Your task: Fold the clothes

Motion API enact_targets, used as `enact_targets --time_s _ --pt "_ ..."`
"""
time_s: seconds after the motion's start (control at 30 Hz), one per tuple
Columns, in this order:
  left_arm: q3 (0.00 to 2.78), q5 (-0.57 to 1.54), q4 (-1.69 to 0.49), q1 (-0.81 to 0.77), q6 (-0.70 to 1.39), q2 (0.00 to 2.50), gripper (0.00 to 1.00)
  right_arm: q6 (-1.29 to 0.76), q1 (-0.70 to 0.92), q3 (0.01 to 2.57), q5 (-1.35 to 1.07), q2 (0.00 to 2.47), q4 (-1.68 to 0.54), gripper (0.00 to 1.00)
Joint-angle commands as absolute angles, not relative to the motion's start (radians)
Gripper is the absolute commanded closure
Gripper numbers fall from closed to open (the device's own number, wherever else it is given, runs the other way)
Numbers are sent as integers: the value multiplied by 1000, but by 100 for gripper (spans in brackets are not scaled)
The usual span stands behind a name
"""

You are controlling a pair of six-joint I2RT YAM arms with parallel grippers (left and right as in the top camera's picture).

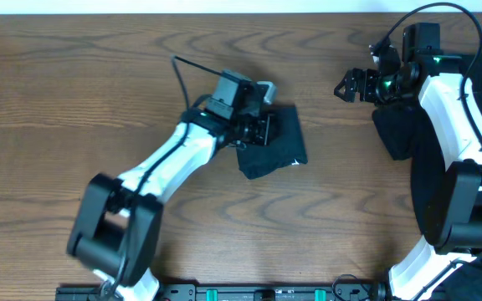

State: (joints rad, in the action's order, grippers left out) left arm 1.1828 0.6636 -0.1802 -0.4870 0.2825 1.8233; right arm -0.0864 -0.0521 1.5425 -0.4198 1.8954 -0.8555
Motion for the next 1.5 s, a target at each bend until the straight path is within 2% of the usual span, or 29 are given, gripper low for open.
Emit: enact_targets --time_s 0.0,0.37,0.47,0.67,0.87,1.07,1.23,1.47 --pt "1174 822 -127 -491 267 1887 92 -70 -57 1556 -414 1886 -857 1" --pt "1174 957 -83 -490 268 2101 92 -70 -57 1556 -414 1886 -857 1" --pt "1174 962 -42 -480 357 2152 92 -70 -57 1556 -414 1886 -857 1" --pt "1175 963 -36 -459 407 2153 92 -70 -57 1556 -414 1886 -857 1" --pt "1222 1062 68 -464 430 2051 92 -70 -57 1556 -414 1886 -857 1" --pt "1241 1016 220 -444 451 1935 90 -70 -57 1556 -414 1886 -857 1" --pt "1240 839 206 -421 427 1944 90 -70 -57 1556 -414 1886 -857 1" --pt "1240 799 197 -391 351 2039 90 -70 -57 1556 -414 1886 -857 1"
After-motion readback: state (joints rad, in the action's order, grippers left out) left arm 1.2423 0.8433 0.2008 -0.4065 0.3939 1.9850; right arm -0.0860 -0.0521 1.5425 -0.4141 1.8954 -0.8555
